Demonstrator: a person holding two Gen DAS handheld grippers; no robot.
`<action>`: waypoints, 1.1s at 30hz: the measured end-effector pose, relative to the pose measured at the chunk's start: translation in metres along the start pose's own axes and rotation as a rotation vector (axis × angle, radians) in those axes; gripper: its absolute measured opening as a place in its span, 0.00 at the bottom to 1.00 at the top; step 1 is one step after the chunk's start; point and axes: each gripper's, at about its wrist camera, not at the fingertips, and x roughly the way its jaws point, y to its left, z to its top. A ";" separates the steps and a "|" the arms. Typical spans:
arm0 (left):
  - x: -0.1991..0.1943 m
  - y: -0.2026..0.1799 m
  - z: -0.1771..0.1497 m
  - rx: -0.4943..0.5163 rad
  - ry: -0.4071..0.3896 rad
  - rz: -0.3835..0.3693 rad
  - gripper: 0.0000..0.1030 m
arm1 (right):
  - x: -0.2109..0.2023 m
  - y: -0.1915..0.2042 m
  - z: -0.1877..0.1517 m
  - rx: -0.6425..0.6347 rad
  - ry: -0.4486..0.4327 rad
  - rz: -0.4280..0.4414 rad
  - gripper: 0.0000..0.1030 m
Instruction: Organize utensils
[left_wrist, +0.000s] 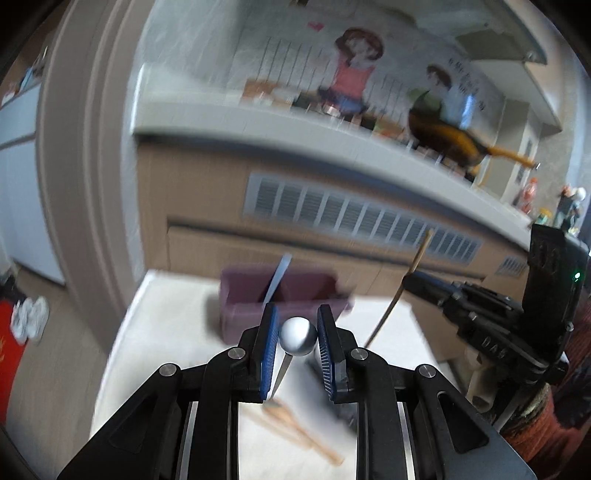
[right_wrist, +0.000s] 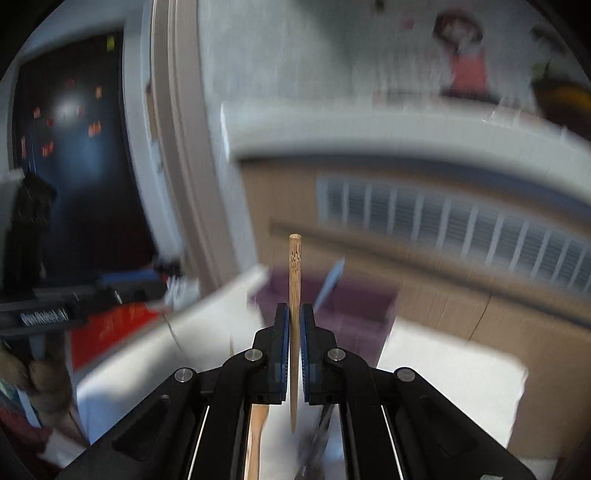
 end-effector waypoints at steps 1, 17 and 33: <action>-0.004 -0.003 0.016 0.007 -0.029 -0.016 0.21 | -0.008 -0.001 0.017 -0.001 -0.041 -0.005 0.05; 0.060 0.014 0.053 0.060 0.000 -0.097 0.21 | -0.004 -0.041 0.078 -0.057 -0.122 -0.122 0.05; 0.146 0.047 -0.093 0.057 0.411 -0.009 0.30 | 0.012 -0.059 -0.016 -0.021 0.087 -0.088 0.05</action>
